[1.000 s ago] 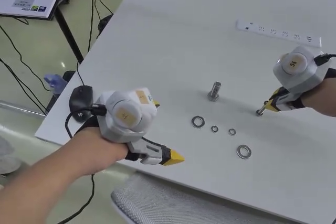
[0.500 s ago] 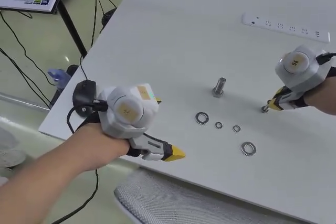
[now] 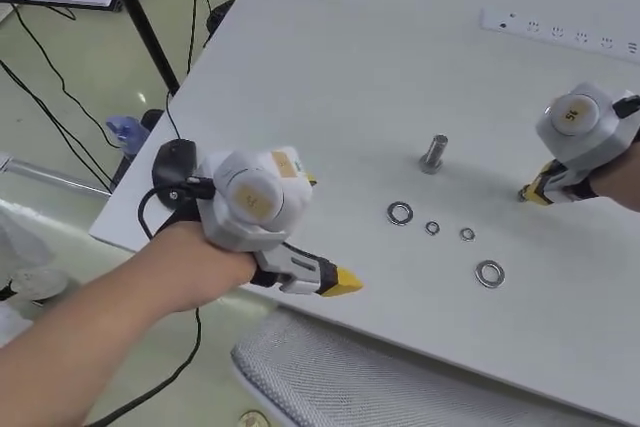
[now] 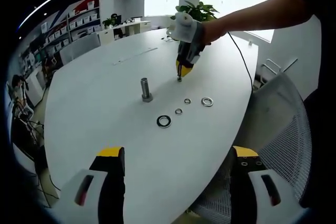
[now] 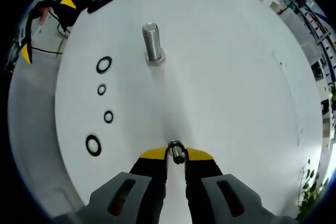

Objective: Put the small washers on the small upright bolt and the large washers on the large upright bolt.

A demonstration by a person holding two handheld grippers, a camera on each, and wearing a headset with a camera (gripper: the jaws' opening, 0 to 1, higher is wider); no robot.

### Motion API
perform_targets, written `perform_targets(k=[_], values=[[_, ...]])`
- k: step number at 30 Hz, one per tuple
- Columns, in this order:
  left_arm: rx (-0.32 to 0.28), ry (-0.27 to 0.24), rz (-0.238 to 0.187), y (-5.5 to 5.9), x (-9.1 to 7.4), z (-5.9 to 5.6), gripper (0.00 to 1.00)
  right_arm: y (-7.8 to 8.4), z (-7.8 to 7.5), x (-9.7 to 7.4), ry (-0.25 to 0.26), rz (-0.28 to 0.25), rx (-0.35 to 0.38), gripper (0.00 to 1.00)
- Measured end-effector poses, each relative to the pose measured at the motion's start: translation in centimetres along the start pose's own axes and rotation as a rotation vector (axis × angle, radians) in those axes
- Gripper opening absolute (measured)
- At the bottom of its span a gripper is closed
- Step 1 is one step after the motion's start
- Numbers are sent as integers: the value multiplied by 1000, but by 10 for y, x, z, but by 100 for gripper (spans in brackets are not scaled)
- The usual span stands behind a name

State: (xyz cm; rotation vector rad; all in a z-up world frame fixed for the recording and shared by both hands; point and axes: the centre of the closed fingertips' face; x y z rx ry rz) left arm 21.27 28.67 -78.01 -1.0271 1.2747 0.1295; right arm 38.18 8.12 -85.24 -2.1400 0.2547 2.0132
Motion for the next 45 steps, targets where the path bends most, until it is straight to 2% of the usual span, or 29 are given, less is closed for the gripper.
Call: perform_targets(k=[17,31,37,45], values=[[8,-2,-24,-9,0,-2,86,3,0,7,-8,7,12,13],[10,3,4,-1,2,-3,84,3,1,9,-18,10,2,14],[12,1,9,2,1,-2,82,1,1,10,-20,2,-5,20],[11,3,-4,-1,-1,-2,83,1,-1,9,-24,-6,-8,23]])
Point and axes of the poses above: the centre of the closed fingertips' face, and the gripper's own axes: x roughly forward along the fingers, z roughly to its left, y roughly out of its underside, and after that the axes turned 12 degrees about z, right-handed
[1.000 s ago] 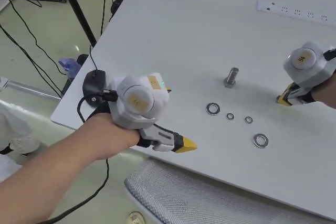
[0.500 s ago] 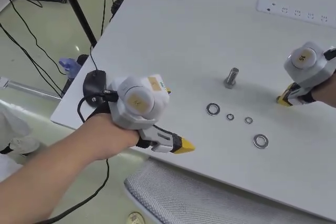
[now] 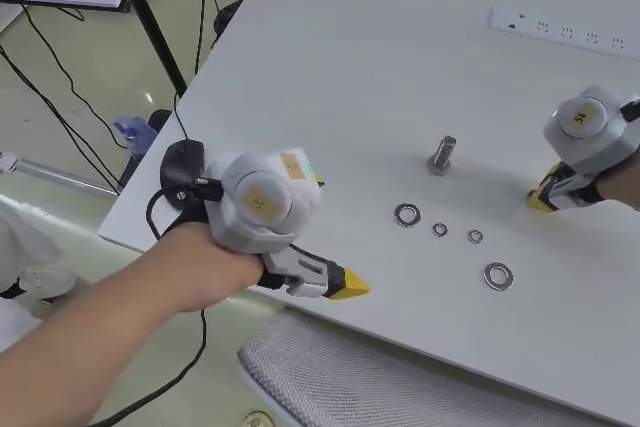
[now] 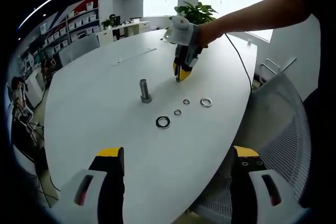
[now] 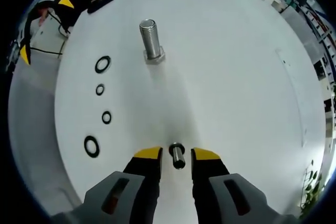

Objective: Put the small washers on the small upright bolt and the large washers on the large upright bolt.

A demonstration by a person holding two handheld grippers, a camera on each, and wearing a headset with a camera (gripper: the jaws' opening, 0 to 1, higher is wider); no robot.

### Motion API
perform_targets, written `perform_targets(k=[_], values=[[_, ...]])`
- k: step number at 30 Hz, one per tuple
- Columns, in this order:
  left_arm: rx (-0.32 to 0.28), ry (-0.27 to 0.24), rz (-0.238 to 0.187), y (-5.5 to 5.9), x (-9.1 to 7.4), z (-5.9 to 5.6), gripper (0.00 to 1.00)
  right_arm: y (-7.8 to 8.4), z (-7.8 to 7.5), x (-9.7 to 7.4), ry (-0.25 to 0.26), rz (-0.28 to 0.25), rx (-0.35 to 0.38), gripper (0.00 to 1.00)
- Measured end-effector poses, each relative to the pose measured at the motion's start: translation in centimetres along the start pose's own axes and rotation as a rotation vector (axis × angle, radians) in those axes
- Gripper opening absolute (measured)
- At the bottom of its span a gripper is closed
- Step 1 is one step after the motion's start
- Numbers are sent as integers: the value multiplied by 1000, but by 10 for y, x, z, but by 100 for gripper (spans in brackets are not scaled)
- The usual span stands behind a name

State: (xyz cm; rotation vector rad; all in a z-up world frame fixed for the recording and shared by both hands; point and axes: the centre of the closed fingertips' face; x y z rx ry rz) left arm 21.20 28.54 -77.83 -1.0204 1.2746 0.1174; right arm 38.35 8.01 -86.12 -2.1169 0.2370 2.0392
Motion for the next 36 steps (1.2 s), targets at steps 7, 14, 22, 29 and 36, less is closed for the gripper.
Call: perform_targets(k=[7,14,22,29,36], values=[[9,-2,-1,-2,-2,0,83,-2,-2,-11,3,-12,-6,25],[7,-4,-9,-4,-5,0,83,-8,1,-31,23,-31,-18,25],[11,-7,-20,-9,-8,-1,87,-17,11,-54,40,-61,-43,26],[18,-13,-30,-12,-11,-4,91,-21,21,-62,34,-75,-50,28],[16,-7,-28,-11,-12,-7,91,-19,36,-61,19,-74,-91,28]])
Point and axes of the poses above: the centre of the closed fingertips' face, and the gripper's own axes: x roughly forward along the fingers, z roughly to its left, y roughly out of its underside, and after that the axes turned 12 degrees about z, right-handed
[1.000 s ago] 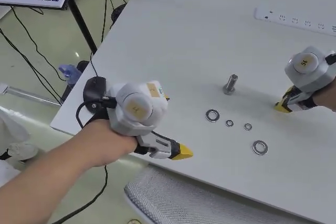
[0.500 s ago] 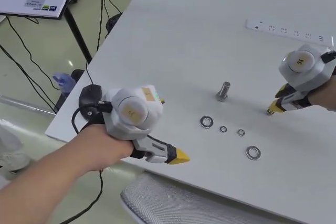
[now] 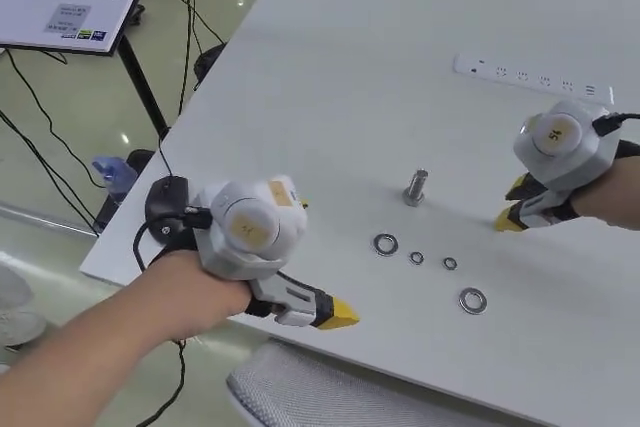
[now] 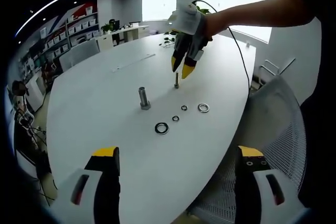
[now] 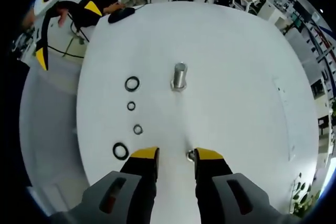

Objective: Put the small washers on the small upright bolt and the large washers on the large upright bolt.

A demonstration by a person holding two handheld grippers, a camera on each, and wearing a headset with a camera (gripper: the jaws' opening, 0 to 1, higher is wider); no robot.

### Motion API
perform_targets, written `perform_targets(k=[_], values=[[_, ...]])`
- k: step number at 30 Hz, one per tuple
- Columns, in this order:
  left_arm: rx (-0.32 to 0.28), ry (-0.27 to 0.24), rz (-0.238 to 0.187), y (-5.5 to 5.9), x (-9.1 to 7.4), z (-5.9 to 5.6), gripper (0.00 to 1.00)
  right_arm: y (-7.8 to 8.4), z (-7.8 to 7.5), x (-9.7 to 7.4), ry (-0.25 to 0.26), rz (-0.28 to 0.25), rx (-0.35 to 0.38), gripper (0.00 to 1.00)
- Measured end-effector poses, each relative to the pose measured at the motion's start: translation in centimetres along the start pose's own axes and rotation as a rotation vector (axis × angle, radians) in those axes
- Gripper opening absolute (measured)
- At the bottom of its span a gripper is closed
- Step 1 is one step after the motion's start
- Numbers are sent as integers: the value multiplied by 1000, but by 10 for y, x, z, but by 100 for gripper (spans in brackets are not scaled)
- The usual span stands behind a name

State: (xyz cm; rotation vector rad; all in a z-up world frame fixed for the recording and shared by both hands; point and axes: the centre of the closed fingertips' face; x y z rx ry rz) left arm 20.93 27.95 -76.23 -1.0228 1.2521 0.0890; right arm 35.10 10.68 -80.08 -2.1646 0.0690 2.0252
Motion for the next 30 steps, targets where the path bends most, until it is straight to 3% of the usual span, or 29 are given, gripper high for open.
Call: perform_targets(k=[18,30], values=[[7,-4,-6,3,-3,-2,91,-6,52,13,-78,-6,-81,29],[14,-4,3,4,-1,-4,89,-12,57,31,-77,-42,-61,31]])
Point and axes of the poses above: the centre of the closed fingertips' face, and the gripper's own axes: x roughly forward along the fingers, z roughly to its left, y roughly out of its underside, and after that the axes turned 12 degrees about z, right-handed
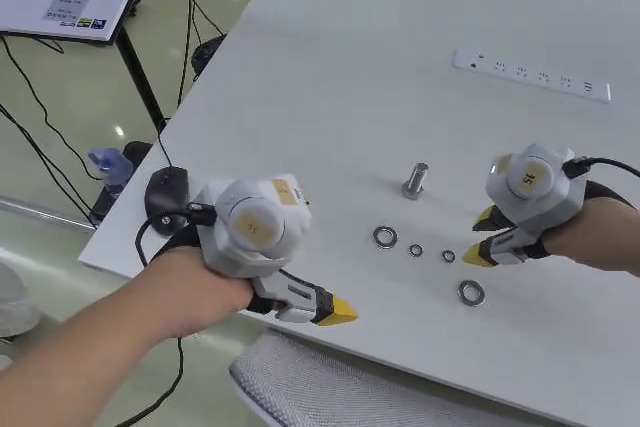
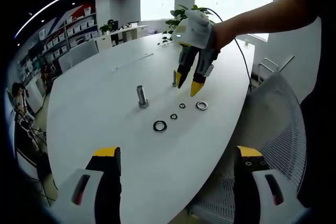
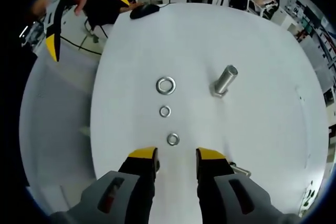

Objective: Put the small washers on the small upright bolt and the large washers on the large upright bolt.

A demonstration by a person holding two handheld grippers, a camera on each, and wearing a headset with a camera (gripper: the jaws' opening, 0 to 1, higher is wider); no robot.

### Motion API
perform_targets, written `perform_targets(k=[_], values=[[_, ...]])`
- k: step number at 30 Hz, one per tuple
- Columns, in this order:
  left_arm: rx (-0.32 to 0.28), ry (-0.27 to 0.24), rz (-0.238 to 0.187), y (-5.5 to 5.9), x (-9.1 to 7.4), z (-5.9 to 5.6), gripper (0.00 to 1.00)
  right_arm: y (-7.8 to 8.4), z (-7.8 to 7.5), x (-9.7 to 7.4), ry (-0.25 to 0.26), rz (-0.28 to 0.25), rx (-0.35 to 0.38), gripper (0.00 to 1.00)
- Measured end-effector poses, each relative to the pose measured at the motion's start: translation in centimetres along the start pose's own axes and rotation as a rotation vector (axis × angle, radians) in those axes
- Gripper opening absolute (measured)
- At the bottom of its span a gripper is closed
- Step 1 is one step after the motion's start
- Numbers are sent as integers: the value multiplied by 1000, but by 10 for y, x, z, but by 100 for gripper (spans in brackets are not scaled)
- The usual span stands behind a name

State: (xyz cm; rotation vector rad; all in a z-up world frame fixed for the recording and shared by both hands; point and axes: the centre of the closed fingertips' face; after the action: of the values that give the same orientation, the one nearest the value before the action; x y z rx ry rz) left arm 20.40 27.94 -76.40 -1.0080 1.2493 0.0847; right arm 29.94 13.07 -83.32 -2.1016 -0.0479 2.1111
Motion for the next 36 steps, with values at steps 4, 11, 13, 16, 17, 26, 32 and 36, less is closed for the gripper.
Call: perform_targets(k=[4,11,13,16,17,26,32,36], values=[[-2,1,1,0,0,0,89,0,-1,11,3,3,6,31],[0,13,6,2,2,-2,88,3,0,28,-7,14,23,30],[1,18,9,2,2,-2,88,1,-1,28,4,9,24,30],[6,16,15,3,2,0,87,-1,-2,29,6,4,28,30],[2,19,12,2,1,0,87,-2,-2,30,11,6,24,30],[10,22,18,3,1,1,86,-3,0,36,21,18,8,30],[12,25,20,4,2,0,85,-2,0,38,23,17,11,30],[16,27,25,5,2,-1,85,-2,-1,40,26,26,16,26]])
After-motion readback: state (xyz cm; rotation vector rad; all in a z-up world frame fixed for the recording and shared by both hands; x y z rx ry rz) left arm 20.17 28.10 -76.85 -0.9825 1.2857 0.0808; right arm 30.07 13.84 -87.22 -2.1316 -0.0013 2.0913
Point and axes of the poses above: the centre of the closed fingertips' face, and the gripper's own axes: x roughly forward along the fingers, z roughly to its left, y roughly out of its underside, and after that the axes turned 12 degrees about z, right-handed
